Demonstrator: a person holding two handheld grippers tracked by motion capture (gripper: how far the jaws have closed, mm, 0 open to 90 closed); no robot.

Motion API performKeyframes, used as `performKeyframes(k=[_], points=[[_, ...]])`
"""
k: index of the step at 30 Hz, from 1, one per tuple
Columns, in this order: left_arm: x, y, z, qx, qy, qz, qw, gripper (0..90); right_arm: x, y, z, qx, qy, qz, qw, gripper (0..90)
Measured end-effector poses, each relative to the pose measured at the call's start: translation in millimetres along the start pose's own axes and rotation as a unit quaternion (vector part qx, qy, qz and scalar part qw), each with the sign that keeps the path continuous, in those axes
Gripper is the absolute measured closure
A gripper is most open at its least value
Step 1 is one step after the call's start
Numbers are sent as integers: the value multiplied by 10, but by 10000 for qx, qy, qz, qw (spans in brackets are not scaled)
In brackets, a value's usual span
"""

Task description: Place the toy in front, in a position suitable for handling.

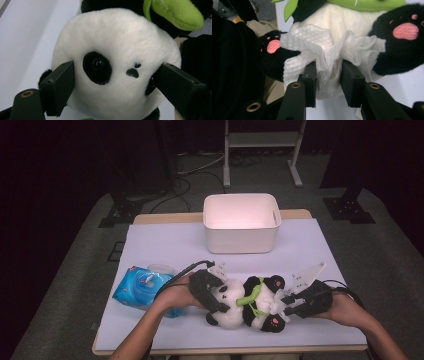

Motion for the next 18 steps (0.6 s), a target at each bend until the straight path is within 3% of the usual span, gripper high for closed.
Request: performKeyframes(k=[5,11,18], points=[[4,-2,-4,-23,-8,-18,10000,160,50,23,3,72,8,17,10000,655],[25,-2,5,47,43,-81,9999,108,93,33,19,91,-84,19,9999,787],[-9,-69,-5,26,108,-37,9999,108,119,-22,147,274,6,147,9995,814]])
Point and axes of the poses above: each handheld gripper's, and its own axes: x roughly forward along the jaws, y roughly out of its top, z roughly to its right, the point moved 2 cm from there along x, roughly forward along the jaws, and after that the axes turned 14 degrees about -y, right-handed, at the moved point
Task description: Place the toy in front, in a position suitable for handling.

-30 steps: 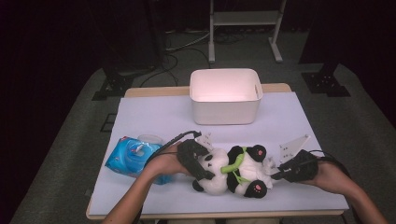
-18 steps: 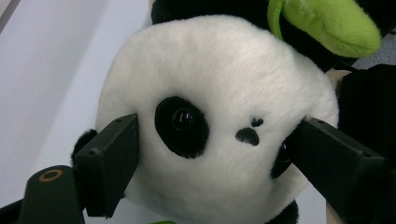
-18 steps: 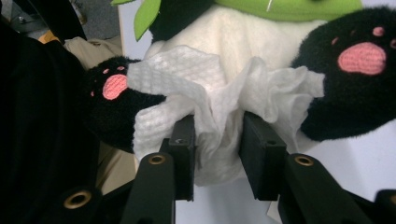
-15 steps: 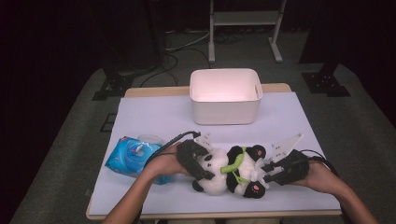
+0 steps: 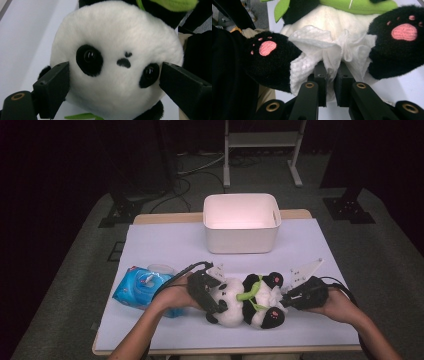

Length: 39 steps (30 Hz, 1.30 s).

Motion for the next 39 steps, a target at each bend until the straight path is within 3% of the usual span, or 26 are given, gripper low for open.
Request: performKeyframes(k=[12,19,28,39], points=[[64,18,-1,-106,126,144,9998,219,-79,-36,32,103,-78,109,9999,824],[106,88,34,-168,91,266,9995,222,-99,195,-78,-196,50,255,9995,825],[153,186,57,-72,164,132,9998,220,-10,434,-266,-641,186,198,9976,824],[78,153,73,1,56,161,9999,130,-8,227,-258,-492,151,-9,9987,832]])
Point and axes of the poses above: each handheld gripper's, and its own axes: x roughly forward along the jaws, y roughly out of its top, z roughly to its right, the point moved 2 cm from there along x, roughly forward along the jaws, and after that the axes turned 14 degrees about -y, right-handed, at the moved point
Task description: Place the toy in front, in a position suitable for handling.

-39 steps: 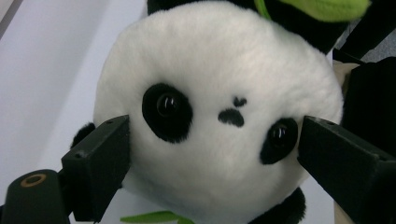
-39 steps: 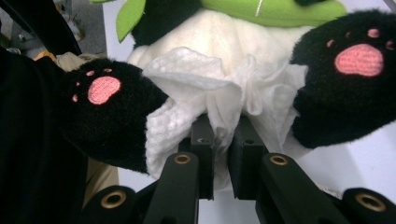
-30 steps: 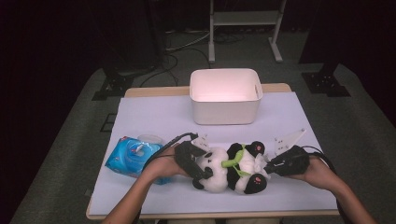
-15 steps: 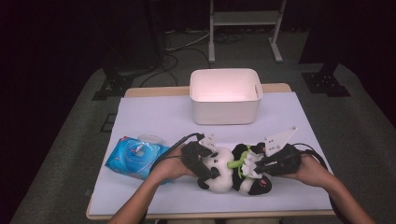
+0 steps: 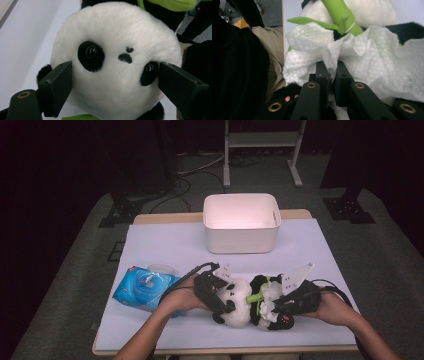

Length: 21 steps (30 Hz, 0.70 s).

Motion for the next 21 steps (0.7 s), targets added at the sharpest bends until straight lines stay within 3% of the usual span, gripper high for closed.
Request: performKeyframes(k=[6,9,13,16,21], points=[[-40,-72,-13,-45,-4,-68,10000,101,-20,-20,17,33,-29,-63,10000,834],[-30,-95,-22,-94,-54,28,9999,105,-36,-41,54,33,-70,-56,10000,835],[11,-72,2,-94,-178,79,9998,165,-61,-70,105,97,-132,-98,9998,836],[14,-33,25,-67,-155,127,9998,217,-85,-95,136,140,-166,-113,9997,835],[48,3,5,-74,-99,35,9999,247,-123,-41,156,175,-87,124,9997,833]])
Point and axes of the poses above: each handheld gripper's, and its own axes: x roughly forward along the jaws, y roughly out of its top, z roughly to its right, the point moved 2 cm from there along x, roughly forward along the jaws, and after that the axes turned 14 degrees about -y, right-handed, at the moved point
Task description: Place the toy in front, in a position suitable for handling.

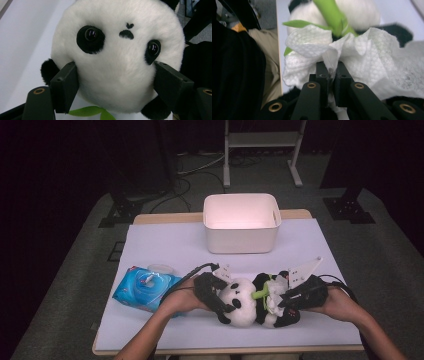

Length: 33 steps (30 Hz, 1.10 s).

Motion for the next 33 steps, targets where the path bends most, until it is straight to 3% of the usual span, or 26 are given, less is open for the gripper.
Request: performKeyframes(k=[2,7,12,16,26,33], points=[[22,28,10,-1,-12,10,10000,246,-33,56,14,34,8,140,9999,833],[81,90,4,69,80,-166,9998,245,-25,207,-8,-198,-40,72,9998,832],[119,129,20,30,39,-34,10000,244,-47,321,-10,-225,10,219,9995,831],[163,155,19,72,111,-162,9998,240,30,426,-71,-468,-23,7,9989,831],[167,109,-8,-58,80,-4,10000,240,52,471,-131,-541,-52,39,9985,830],[178,126,-1,-44,136,-10,9999,234,90,512,-157,-600,-26,-13,9982,830]])
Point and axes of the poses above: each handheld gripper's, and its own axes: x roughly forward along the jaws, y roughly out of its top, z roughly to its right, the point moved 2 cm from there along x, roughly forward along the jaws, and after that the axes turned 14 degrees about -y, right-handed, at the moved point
